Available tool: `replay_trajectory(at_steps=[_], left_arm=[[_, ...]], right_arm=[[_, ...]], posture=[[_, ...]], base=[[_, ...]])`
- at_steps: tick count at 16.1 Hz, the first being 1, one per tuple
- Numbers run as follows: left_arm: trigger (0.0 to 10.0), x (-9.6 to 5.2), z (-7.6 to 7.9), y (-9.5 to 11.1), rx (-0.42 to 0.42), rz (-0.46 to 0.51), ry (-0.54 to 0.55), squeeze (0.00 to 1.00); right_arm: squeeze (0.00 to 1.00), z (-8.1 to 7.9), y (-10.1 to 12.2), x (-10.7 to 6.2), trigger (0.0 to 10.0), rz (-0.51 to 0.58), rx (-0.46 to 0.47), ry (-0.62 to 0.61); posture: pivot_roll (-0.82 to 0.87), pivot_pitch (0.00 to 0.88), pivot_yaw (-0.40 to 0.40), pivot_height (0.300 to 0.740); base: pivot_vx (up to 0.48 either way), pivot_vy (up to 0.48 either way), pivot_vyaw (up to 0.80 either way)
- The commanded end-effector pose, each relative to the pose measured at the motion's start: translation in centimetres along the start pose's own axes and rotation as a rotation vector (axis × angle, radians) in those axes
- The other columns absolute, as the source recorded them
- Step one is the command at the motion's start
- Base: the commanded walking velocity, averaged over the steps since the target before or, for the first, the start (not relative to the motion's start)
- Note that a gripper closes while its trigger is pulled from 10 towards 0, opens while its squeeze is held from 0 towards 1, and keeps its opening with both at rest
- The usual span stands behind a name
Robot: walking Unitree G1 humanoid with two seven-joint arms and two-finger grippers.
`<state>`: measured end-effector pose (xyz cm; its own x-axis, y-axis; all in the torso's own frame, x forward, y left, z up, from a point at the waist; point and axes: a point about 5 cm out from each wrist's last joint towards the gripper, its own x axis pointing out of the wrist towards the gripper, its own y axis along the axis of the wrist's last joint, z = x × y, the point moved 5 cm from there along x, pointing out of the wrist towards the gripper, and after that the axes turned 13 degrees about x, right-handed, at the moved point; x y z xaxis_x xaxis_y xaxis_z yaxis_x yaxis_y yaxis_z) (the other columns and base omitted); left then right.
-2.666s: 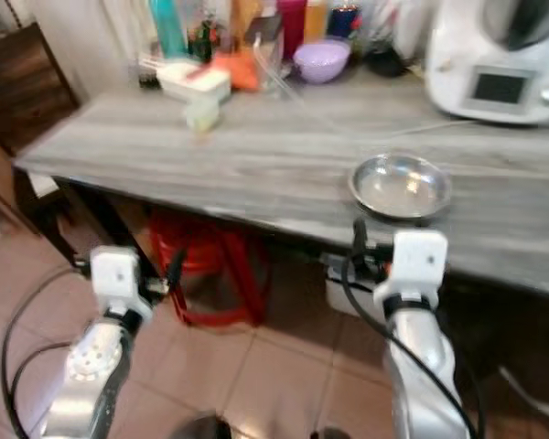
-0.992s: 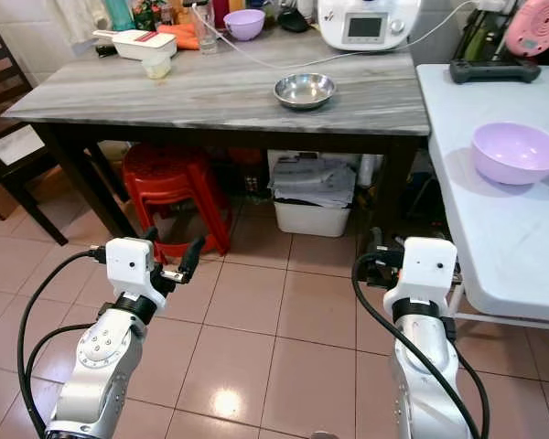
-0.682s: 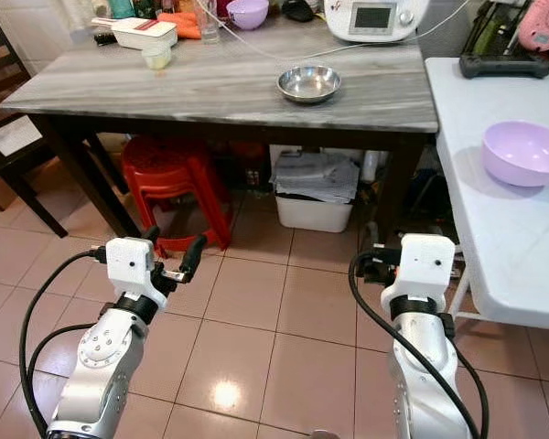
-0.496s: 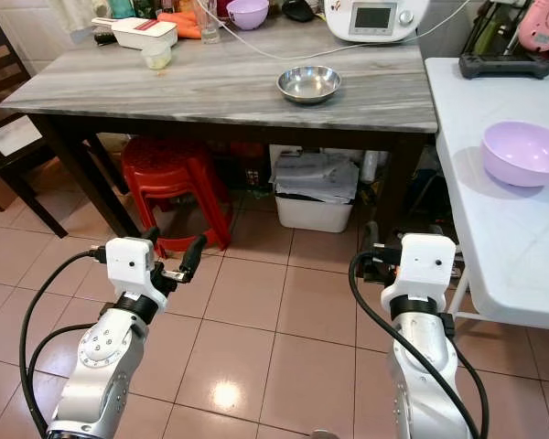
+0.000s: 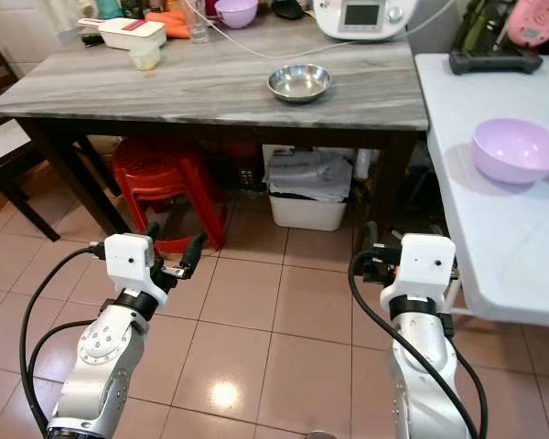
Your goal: Setting the table
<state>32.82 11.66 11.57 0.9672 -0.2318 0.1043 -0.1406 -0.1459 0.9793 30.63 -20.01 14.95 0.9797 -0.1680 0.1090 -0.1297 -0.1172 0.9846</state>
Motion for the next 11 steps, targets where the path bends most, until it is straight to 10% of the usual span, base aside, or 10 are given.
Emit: replay_trajectory(at_steps=[1,11], left_arm=[[10.0,0.0,-0.37,0.16,0.001,0.0,0.007,0.0],[10.0,0.23,-0.48,0.27,0.0,0.001,0.006,0.0]], right_arm=[[0.0,-0.15,0.48,0.02,10.0,0.019,0.011,0.004],[0.0,-0.4,0.41,0.21,10.0,0.02,0.019,0.007]], posture=[[-0.14,0.108,0.088,0.74],[-0.14,0.1,0.091,0.74]], base=[[0.0,-0.281,0.0],[0.0,-0.289,-0.2]])
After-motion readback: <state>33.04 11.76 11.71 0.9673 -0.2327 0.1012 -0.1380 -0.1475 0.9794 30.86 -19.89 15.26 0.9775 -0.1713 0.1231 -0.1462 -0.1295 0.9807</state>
